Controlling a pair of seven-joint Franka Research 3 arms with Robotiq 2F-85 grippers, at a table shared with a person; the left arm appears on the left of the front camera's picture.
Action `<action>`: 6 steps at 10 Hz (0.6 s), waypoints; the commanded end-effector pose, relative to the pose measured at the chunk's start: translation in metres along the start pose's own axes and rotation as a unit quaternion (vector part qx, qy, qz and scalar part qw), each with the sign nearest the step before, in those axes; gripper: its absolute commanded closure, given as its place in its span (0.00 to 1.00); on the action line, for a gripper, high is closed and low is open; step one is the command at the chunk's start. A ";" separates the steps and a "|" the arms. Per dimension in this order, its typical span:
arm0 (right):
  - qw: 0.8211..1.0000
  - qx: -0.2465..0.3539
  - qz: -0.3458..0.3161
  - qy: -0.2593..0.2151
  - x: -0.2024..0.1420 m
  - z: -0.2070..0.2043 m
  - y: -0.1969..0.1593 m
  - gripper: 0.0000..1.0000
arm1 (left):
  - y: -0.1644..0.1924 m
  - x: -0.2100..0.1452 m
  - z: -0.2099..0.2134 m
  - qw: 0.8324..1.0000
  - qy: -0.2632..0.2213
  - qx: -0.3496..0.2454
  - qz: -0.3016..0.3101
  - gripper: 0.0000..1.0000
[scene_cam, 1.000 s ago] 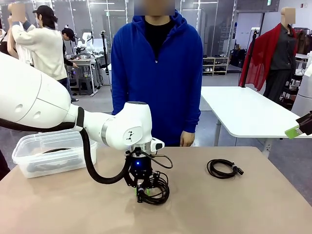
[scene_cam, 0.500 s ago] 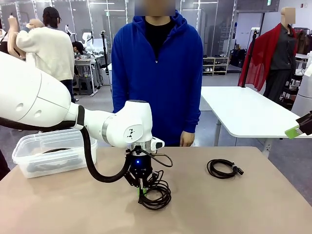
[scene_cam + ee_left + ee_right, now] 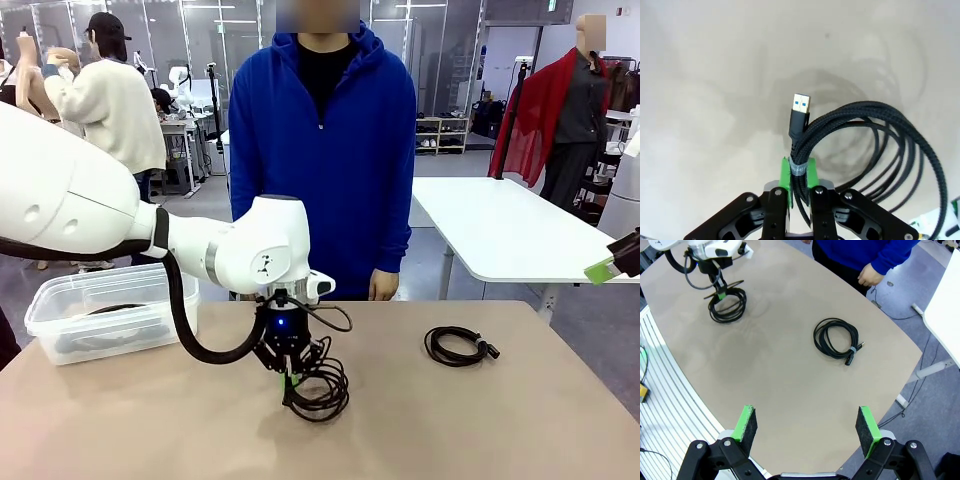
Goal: Organize and store the cables.
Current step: Place the USB Extension Cable into the Organizing box.
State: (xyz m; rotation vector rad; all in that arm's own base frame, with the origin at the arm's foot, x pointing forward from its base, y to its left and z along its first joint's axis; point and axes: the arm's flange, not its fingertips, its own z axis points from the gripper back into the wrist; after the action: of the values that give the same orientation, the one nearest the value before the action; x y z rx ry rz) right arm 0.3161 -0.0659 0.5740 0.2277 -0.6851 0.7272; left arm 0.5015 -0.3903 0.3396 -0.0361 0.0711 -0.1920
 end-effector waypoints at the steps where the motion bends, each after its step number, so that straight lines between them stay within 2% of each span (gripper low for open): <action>1: 1.000 0.003 0.002 -0.002 -0.002 0.000 -0.001 0.00 | 0.009 -0.013 0.035 1.000 -0.026 0.015 -0.005 0.88; 4: 1.000 0.003 0.002 -0.002 -0.002 0.000 -0.001 0.00 | 0.020 -0.032 0.083 0.997 -0.058 0.035 -0.025 0.88; 6: 1.000 0.003 0.002 -0.002 -0.002 0.000 -0.001 0.00 | 0.029 -0.047 0.104 0.997 -0.058 0.051 -0.021 0.88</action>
State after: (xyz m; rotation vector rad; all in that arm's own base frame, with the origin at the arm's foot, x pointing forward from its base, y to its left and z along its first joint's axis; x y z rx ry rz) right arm 0.3161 -0.0659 0.5740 0.2277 -0.6850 0.7271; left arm 0.4811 -0.3645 0.4454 0.0179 -0.0561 -0.2226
